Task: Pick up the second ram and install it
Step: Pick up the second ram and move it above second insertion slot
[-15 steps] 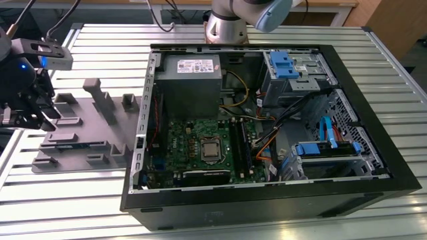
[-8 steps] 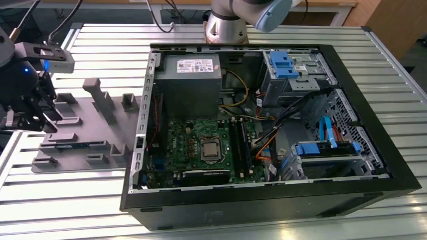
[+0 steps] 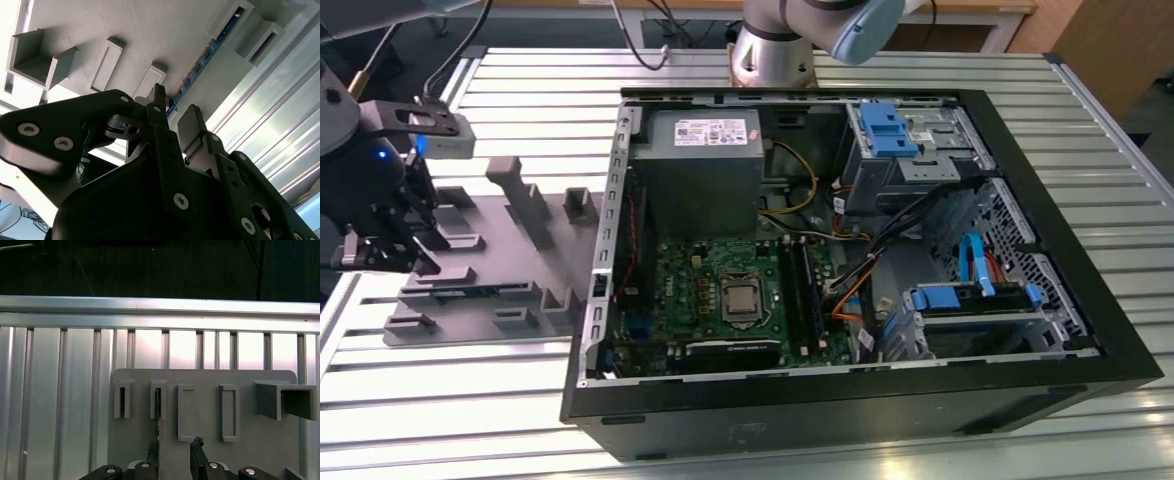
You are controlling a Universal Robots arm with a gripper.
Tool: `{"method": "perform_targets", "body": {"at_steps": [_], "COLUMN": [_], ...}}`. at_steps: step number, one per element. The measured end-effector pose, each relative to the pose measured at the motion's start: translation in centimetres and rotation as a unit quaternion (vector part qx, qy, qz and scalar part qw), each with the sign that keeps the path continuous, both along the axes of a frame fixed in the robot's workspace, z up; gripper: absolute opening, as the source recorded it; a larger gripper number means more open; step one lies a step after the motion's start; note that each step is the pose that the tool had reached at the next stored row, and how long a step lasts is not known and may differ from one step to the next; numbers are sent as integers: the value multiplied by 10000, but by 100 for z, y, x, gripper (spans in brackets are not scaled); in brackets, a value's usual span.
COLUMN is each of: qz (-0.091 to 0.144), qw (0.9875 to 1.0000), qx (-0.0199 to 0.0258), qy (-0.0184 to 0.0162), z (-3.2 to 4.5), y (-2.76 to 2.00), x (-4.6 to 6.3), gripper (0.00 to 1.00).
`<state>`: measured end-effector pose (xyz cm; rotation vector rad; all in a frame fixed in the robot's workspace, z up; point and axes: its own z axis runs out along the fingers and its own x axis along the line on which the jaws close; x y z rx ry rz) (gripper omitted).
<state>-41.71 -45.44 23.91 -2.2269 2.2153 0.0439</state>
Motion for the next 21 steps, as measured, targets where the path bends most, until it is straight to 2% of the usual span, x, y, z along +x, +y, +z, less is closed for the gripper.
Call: {"method": "perform_targets", "body": {"at_steps": [5,12,21], "qz": [14,56,120], "qw": [10000,10000,9999], "qx": [-2,-2,-2], "qy": [0,0,1], "z": [-83,-112,-196], "y": [-5,-24,-53], "x": [1,1,1], "gripper": [38,38,38]}}
